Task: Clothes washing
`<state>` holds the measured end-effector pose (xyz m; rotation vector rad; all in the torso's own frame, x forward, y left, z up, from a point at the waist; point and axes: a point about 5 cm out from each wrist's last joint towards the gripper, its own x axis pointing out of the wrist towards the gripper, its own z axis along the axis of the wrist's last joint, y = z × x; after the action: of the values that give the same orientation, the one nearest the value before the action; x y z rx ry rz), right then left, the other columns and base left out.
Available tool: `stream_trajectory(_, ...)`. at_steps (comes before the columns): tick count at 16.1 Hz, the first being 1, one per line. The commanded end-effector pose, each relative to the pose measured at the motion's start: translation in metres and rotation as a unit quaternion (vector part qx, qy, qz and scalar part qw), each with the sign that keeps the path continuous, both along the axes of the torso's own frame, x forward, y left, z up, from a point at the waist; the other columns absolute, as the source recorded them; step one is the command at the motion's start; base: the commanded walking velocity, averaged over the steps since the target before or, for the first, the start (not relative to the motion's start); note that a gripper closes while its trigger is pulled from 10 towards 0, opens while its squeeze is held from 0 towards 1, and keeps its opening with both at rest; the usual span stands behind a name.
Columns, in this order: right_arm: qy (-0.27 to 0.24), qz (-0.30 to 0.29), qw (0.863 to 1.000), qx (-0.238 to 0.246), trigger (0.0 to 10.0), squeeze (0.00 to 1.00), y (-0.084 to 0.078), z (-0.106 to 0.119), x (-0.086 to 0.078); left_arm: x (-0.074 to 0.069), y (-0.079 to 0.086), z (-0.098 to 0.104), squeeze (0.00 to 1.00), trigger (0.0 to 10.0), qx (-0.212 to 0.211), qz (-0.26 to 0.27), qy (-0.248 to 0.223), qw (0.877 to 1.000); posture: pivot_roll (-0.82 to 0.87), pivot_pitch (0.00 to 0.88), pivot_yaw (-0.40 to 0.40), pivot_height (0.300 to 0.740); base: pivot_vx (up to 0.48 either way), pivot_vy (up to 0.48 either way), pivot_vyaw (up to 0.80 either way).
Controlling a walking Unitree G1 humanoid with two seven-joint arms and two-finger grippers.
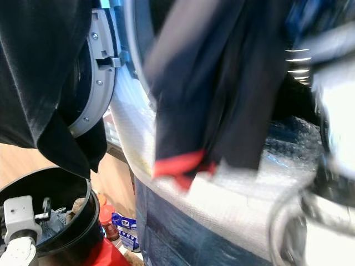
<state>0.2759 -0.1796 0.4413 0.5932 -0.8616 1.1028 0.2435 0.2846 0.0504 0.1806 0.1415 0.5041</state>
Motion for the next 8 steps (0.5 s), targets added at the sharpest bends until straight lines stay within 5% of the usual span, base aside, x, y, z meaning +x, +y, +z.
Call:
stream_trajectory(1, 0.007, -0.018, 1.000, 0.015, 0.0, 0.00, 0.001, 0.007, 0.004, 0.004, -0.001, 0.001, 0.00, 10.0, 0.003, -0.003, -0.001, 1.000, 0.00, 0.000, 0.019, 0.740, 0.000, 0.000, 0.00)
stream_trajectory(5, 0.174, -0.112, 0.978, 0.004, 0.0, 0.00, 0.046, 0.014, 0.064, 0.007, -0.008, -0.001, 0.00, 10.0, -0.004, -0.010, -0.002, 1.000, 0.00, 0.000, 0.012, 0.740, 0.000, 0.000, 0.00)
stream_trajectory(7, 0.276, -0.200, 0.939, -0.040, 0.4, 0.00, 0.055, -0.003, 0.096, 0.006, -0.009, -0.003, 0.00, 10.0, -0.007, -0.010, 0.002, 1.000, -0.01, 0.000, 0.012, 0.740, 0.000, 0.000, 0.00)
stream_trajectory(8, 0.315, -0.257, 0.912, -0.059, 2.5, 0.00, 0.055, -0.015, 0.110, 0.006, -0.009, -0.004, 0.00, 10.0, -0.007, -0.011, 0.003, 1.000, 0.00, 0.000, 0.010, 0.740, 0.000, 0.000, 0.00)
